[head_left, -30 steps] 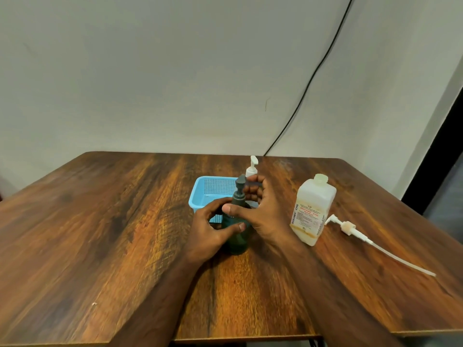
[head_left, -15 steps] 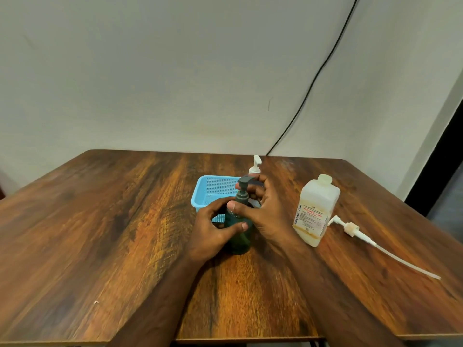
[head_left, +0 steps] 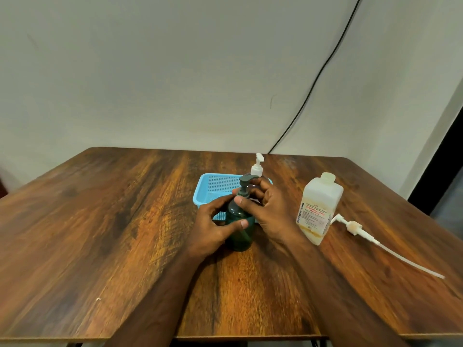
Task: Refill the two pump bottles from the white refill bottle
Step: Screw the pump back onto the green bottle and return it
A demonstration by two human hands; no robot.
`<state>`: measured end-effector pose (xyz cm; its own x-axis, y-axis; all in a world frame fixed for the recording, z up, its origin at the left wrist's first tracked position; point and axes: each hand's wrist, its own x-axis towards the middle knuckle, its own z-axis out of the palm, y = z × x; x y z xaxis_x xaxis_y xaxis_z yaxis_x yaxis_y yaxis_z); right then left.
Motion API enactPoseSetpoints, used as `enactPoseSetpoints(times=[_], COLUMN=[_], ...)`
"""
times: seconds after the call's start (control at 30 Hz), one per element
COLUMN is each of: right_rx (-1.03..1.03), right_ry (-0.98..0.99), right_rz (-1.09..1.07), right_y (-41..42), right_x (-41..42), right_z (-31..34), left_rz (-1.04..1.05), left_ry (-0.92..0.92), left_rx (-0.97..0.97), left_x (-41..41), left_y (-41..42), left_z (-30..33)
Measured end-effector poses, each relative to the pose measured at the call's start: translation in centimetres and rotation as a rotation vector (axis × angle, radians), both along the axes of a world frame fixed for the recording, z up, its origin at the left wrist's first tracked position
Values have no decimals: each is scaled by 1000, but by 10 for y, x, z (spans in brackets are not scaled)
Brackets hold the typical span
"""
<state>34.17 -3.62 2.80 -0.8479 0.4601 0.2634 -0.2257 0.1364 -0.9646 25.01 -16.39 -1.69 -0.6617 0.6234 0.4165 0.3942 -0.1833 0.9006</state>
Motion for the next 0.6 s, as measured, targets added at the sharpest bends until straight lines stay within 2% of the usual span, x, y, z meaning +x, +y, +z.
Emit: enactPoseSetpoints(times=[0.1, 0.2, 0.43, 0.6], right_rx=[16, 111, 137, 171], right_ry=[-37, -89, -1, 15], right_rz=[175, 213, 76, -103], right_y=[5, 10, 14, 9], right_x=[9, 10, -4, -7], right_z=[6, 9, -2, -15], left_rz=[-124, -206, -81, 22], left_ry=[-72, -124, -74, 8], left_rx=[-28, -41, -60, -40], left_x=[-9, -13, -7, 1], left_y=[-7, -11, -7, -2], left_z=[2, 1, -1, -4])
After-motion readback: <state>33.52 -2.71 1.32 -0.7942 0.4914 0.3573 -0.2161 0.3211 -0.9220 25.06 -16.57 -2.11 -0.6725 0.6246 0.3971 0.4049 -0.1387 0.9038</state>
